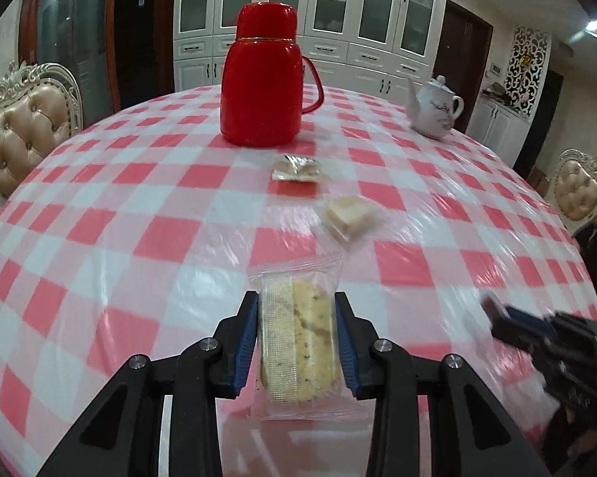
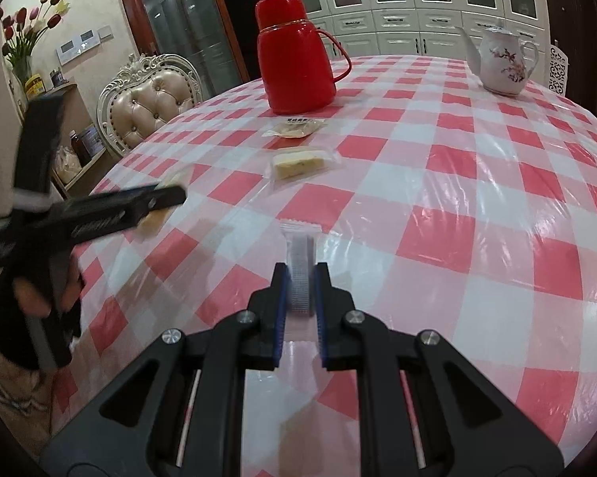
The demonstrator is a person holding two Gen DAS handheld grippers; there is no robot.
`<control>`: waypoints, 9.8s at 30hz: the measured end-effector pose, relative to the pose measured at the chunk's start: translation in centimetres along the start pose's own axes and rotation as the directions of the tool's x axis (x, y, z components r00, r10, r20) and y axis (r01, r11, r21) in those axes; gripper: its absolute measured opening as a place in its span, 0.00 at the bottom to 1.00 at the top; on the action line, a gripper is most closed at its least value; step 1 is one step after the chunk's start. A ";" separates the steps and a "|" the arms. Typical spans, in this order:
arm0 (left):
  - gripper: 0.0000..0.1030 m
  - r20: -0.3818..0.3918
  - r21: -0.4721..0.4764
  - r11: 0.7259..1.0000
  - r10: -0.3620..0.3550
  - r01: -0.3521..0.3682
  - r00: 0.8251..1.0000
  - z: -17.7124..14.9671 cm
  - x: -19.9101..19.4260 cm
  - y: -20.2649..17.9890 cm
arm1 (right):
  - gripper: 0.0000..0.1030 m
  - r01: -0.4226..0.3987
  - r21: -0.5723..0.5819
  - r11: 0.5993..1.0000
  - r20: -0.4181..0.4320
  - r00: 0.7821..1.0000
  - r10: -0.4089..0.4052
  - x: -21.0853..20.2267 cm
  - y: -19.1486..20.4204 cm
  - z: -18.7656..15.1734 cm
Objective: Organize snacks
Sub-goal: 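Lift both held packets and carry them toward the white box, then open both tools to drop the packets into the white box, then move both open tools back to the last snacks on the table, then grasp clear bread packet with right tool while left tool grasps nut packet, then lift both held packets and carry them over the white box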
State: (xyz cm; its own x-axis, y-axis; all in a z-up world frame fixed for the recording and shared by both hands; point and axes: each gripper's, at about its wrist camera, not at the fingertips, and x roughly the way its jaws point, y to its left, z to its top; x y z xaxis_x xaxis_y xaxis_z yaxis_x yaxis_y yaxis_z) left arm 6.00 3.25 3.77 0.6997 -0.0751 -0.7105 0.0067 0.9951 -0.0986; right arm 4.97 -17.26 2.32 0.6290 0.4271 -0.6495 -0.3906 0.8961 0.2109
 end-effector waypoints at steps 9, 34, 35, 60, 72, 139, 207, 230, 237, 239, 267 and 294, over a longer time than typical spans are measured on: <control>0.37 0.010 0.013 1.000 -0.026 0.026 1.000 -4.0 -2.5 -1.0 | 0.16 0.029 0.008 1.000 0.005 1.000 -0.029 -1.2 1.1 -1.0; 0.37 0.073 0.141 0.988 -0.077 0.066 0.994 -10.1 -9.8 -7.3 | 0.16 0.088 -0.059 0.994 0.079 0.993 -0.084 -10.3 6.6 -6.9; 0.37 0.072 0.150 0.986 -0.080 0.068 0.994 -10.3 -10.0 -7.6 | 0.16 0.090 -0.059 0.994 0.081 0.993 -0.085 -10.6 6.6 -7.1; 0.37 0.013 0.345 0.927 -0.163 0.148 0.987 -14.1 -11.9 -16.7 | 0.16 0.166 -0.023 0.986 0.113 0.980 -0.163 -18.0 2.1 -13.2; 0.37 -0.056 0.475 0.846 -0.245 0.241 0.968 -16.6 -12.7 -23.7 | 0.16 0.227 0.065 0.972 0.096 0.968 -0.232 -23.5 -3.0 -18.0; 0.81 0.142 0.121 0.993 -0.035 0.018 0.989 -3.3 -6.0 -6.3 | 0.84 0.235 0.181 0.955 0.107 0.960 -0.257 -19.2 -4.9 -9.8; 0.82 0.073 -0.425 0.901 0.133 -0.090 0.988 -0.8 0.2 12.6 | 0.56 -0.040 -0.377 0.926 -0.207 0.977 -0.042 17.2 -1.1 12.2; 0.82 -0.055 -0.126 0.991 0.047 -0.053 0.997 12.1 16.3 -1.8 | 0.38 0.092 0.000 0.996 -0.011 0.996 -0.092 0.2 -2.3 0.7; 0.72 -0.103 -0.057 0.996 0.066 -0.072 0.993 13.5 18.8 -1.2 | 0.38 0.051 0.033 0.998 -0.016 0.999 -0.050 0.3 -2.9 0.6; 0.47 -0.095 -0.005 0.994 0.109 -0.110 0.989 13.4 18.6 -1.4 | 0.38 0.037 0.016 0.999 -0.023 0.999 -0.036 0.5 -2.4 0.5; 0.44 0.030 0.023 1.000 -0.011 0.010 0.999 -4.8 -3.1 -4.7 | 0.38 0.044 0.161 0.986 0.042 0.998 -0.051 -3.0 -2.4 -1.4; 0.44 0.081 0.192 0.976 -0.120 0.103 0.989 -11.8 -10.6 -11.1 | 0.38 0.191 0.004 0.981 0.112 0.975 -0.191 -14.7 4.2 -9.9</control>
State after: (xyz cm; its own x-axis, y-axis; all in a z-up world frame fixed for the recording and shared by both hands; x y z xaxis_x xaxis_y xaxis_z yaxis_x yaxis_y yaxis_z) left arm -9.91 -7.79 4.12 0.7496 -0.1885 -0.6345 0.2156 0.9759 -0.0352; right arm -12.54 -20.99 5.48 0.7630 0.2592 -0.5921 -0.2604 0.9617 0.0854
